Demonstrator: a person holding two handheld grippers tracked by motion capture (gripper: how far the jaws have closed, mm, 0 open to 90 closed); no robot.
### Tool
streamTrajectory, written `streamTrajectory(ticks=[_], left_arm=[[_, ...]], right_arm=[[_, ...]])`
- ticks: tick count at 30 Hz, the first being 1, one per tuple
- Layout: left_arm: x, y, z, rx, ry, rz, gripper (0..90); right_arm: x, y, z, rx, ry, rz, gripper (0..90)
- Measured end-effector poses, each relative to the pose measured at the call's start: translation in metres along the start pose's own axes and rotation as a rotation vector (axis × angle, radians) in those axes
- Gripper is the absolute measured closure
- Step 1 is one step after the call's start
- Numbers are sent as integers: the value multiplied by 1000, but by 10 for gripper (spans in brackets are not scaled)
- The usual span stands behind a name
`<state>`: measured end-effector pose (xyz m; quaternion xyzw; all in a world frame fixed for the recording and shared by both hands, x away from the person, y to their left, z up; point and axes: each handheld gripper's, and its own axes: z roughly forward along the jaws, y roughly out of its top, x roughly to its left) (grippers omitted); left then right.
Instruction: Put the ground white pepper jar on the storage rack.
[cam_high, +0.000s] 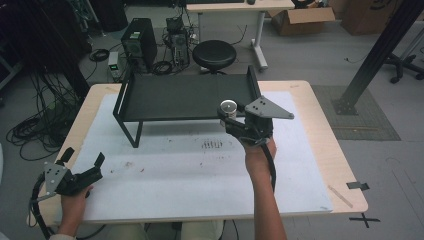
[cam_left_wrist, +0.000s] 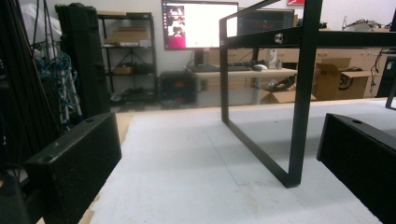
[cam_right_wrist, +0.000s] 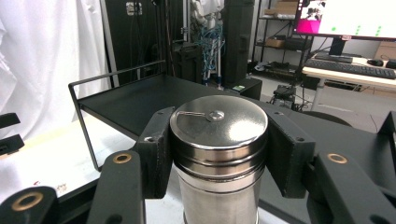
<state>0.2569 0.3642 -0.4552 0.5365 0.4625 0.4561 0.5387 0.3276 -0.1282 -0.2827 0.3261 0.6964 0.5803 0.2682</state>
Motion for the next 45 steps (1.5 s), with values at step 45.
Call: streamTrajectory(ticks=[45], left_arm=[[0, 1, 2, 15, 1, -1, 2]], right_arm=[[9, 63, 104, -2, 115, -48, 483]])
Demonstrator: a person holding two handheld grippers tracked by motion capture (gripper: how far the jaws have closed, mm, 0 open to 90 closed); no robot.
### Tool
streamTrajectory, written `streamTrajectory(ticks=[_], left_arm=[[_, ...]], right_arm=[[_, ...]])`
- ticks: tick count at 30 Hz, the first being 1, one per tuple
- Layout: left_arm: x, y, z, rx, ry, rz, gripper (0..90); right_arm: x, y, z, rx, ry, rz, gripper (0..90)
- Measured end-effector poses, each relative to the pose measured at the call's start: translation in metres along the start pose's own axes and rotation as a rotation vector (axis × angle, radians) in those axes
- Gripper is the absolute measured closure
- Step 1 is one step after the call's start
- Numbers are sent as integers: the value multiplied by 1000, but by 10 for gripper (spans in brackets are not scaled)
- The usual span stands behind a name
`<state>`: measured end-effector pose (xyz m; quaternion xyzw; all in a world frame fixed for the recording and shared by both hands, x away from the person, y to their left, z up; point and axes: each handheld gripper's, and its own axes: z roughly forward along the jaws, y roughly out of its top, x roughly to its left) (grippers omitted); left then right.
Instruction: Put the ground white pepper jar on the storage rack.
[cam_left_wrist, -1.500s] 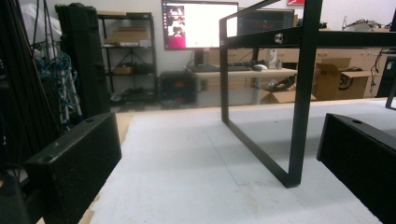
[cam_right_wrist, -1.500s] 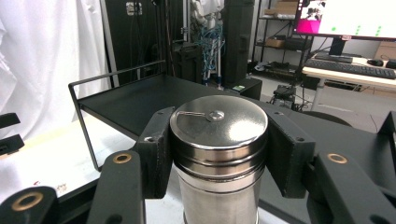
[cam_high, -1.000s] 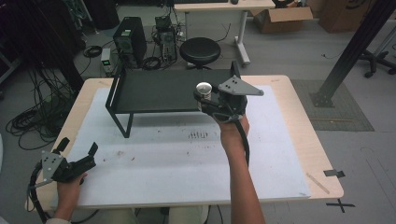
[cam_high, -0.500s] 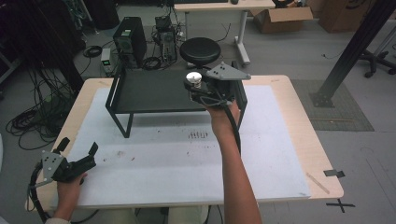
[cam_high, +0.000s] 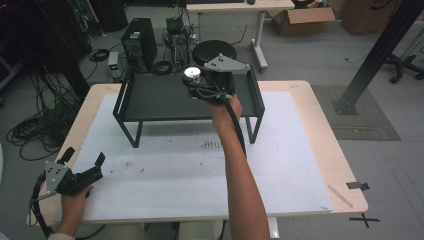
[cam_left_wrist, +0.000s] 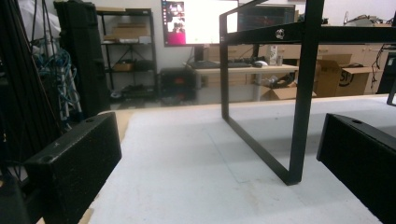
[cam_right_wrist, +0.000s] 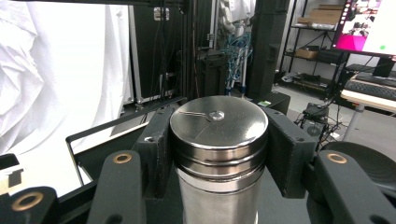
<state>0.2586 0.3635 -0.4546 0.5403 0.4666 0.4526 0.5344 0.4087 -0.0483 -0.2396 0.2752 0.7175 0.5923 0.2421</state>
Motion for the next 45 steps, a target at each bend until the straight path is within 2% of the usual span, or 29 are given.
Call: streamTrajectory(ticks=[14, 17, 29, 39, 45], left_arm=[[0, 0, 0, 1, -1, -2, 2], [0, 0, 0, 2, 0, -2, 2], [0, 0, 0, 1, -1, -1, 2], [0, 0, 0, 1, 0, -1, 2], [0, 0, 0, 0, 0, -1, 2]], right_arm=[[1, 5, 41, 13, 35, 3, 484], [2, 2, 55, 19, 43, 11, 484], [-1, -12, 91, 57, 46, 46, 484], [-5, -22, 111, 101, 55, 85, 484], [-4, -25, 117, 123, 63, 87, 484]])
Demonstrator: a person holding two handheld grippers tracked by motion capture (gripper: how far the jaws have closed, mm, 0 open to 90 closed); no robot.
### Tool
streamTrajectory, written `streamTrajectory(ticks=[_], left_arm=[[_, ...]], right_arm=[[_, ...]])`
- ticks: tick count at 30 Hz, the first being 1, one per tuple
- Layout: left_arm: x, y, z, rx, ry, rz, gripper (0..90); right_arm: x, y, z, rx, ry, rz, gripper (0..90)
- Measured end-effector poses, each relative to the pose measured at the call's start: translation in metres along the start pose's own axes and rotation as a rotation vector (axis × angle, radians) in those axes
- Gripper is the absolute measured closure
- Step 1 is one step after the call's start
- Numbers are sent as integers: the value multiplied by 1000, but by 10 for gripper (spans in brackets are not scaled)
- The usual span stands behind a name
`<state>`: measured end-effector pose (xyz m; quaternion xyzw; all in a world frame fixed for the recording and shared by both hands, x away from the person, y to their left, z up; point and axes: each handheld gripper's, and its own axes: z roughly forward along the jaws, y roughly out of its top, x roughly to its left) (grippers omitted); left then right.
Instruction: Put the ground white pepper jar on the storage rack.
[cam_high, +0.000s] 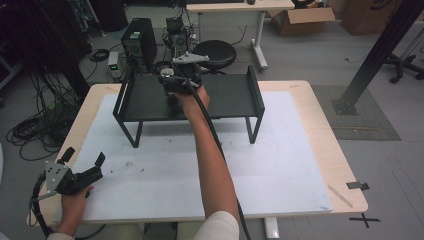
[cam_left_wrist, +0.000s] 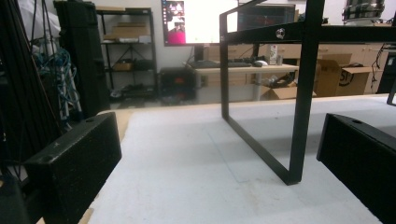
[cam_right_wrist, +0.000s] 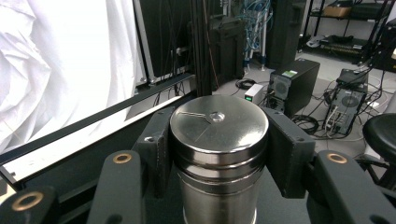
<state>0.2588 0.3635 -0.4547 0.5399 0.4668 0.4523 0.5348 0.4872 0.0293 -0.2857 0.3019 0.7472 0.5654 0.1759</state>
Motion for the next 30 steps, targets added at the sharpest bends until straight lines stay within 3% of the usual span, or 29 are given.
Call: streamTrajectory(ticks=[14, 30], left_arm=[[0, 0, 0, 4, 0, 5, 2], [0, 0, 0, 2, 0, 4, 2]], right_arm=[[1, -7, 8, 64, 11, 8, 483], [2, -8, 9, 68, 14, 8, 464]])
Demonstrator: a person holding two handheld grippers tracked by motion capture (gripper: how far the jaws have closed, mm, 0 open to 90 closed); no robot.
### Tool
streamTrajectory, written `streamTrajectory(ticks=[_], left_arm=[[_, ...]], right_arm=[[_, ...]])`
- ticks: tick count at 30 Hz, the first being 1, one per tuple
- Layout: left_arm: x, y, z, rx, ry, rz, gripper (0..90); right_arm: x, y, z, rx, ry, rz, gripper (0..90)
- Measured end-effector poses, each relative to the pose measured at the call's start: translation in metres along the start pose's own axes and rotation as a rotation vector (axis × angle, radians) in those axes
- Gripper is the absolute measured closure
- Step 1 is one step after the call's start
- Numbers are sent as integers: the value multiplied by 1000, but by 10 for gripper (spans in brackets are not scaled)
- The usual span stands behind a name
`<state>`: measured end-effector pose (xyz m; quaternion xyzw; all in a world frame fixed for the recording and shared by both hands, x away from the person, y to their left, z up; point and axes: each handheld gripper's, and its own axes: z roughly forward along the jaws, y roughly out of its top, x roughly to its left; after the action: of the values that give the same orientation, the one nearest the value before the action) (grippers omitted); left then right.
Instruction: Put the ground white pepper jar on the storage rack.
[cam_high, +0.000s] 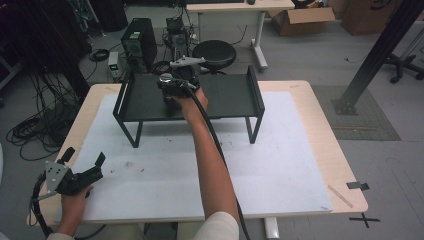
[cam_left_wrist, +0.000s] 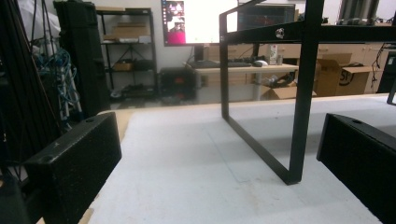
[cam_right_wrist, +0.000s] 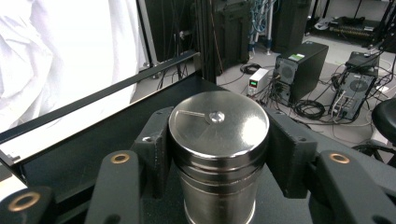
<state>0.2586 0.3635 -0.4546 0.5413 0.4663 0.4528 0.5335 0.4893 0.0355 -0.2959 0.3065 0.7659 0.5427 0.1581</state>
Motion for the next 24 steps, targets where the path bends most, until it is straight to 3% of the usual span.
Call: streamTrajectory(ticks=[7, 12, 15, 24], left_arm=[[0, 0, 0, -1, 0, 0, 2], [0, 0, 0, -2, 0, 0, 2], [0, 0, 0, -2, 0, 0, 2], [0, 0, 0, -1, 0, 1, 2]], right_arm=[[3, 0, 0, -2, 2, -9, 389], [4, 2, -2, -15, -20, -14, 263], [3, 2, -4, -21, -26, -6, 236], [-2, 4, -24, -97, -89, 7, 42]])
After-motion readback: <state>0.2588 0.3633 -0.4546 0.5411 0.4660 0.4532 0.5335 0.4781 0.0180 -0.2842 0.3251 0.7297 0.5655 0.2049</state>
